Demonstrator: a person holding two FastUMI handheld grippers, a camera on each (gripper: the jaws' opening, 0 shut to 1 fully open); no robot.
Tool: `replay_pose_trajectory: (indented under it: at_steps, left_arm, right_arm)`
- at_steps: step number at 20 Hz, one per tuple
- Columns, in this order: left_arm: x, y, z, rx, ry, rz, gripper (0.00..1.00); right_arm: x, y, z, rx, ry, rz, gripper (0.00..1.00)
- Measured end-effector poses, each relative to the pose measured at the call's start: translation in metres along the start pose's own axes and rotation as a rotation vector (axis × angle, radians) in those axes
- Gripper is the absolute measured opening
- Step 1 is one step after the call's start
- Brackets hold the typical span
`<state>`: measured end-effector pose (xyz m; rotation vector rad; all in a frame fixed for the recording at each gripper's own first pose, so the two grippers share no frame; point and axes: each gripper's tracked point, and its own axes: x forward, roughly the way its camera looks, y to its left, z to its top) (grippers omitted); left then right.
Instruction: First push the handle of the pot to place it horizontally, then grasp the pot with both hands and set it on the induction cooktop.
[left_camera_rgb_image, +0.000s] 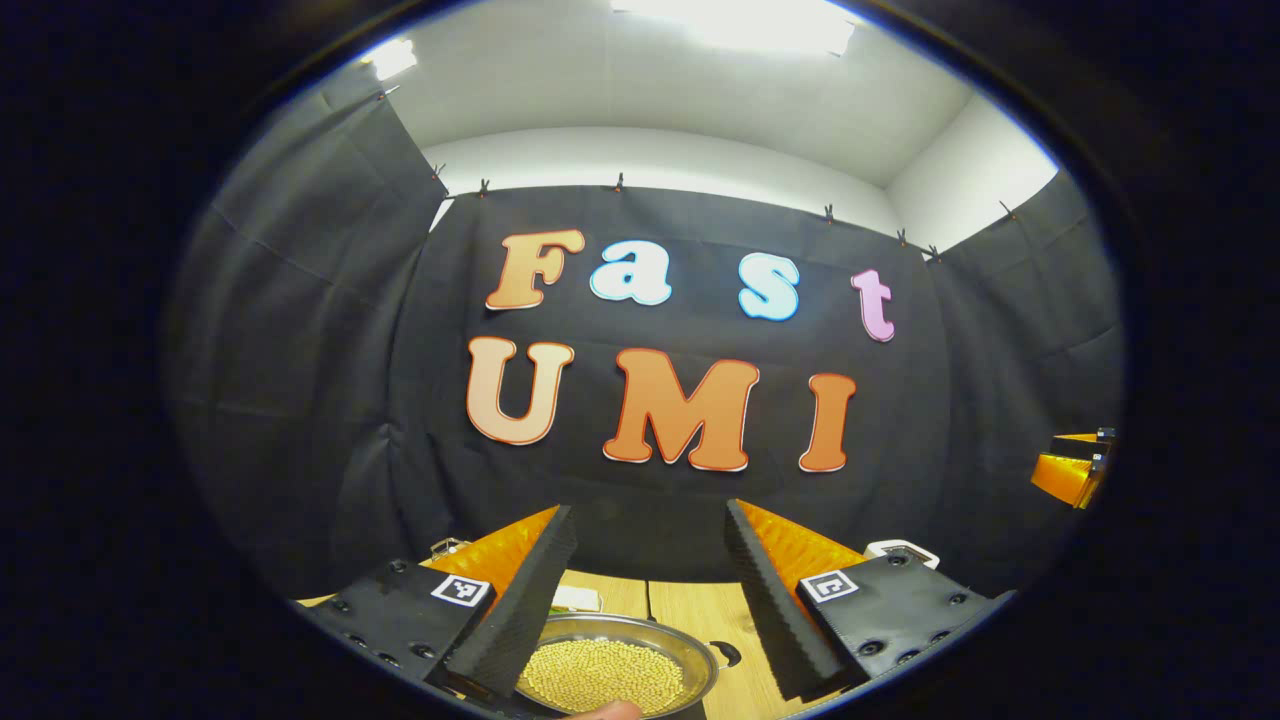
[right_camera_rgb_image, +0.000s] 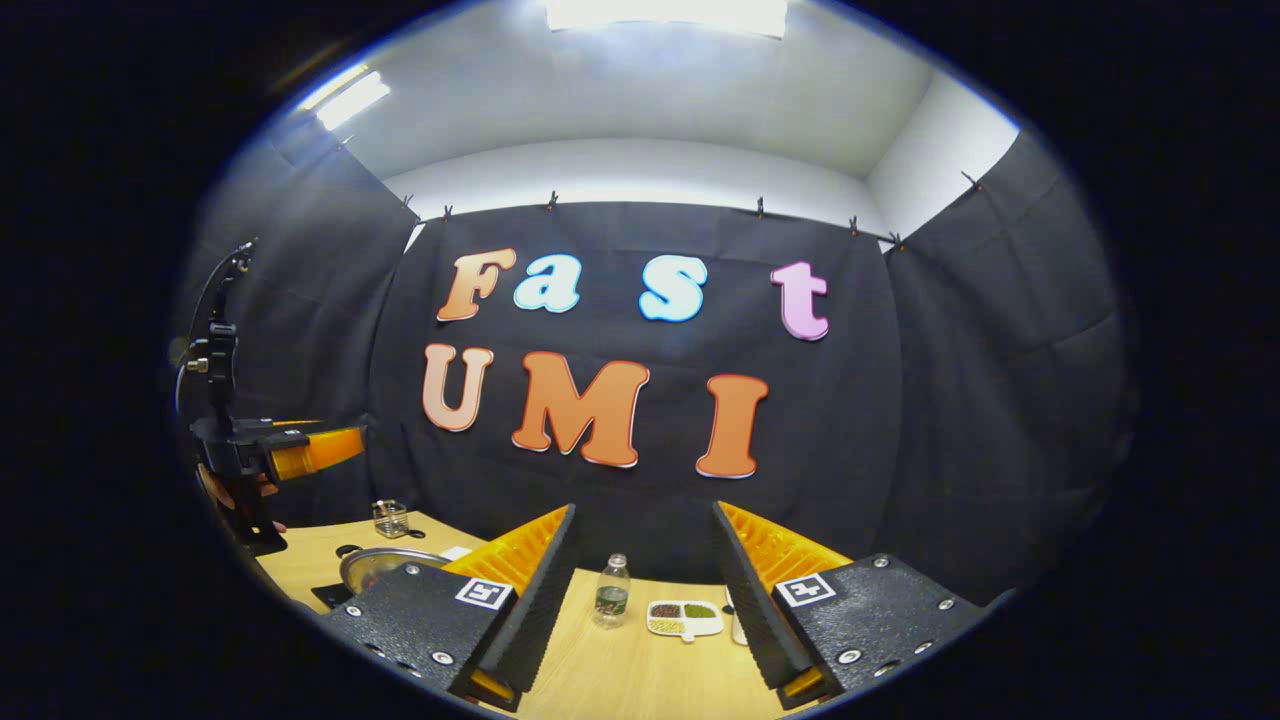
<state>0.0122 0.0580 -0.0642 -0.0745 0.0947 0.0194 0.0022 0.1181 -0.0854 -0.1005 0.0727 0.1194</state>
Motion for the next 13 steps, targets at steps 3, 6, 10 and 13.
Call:
replay_pose_trajectory:
  at_steps: [3,6,10,13]
  left_arm:
    - [-0.015,-0.001,0.013,0.024,-0.030,0.021,0.96]
    - [-0.023,0.005,0.038,0.026,-0.068,0.077,0.99]
    - [-0.039,0.003,0.070,0.026,-0.119,0.073,0.99]
    - [-0.051,0.004,0.088,0.049,-0.164,0.115,0.98]
  right_arm:
    - [-0.009,0.005,0.007,0.033,-0.020,0.054,0.83]
    - [-0.010,-0.012,0.020,0.031,-0.057,0.042,0.85]
    - [-0.015,-0.024,0.037,0.036,-0.080,0.061,0.88]
    - [-0.008,-0.037,0.046,0.019,-0.096,0.040,0.91]
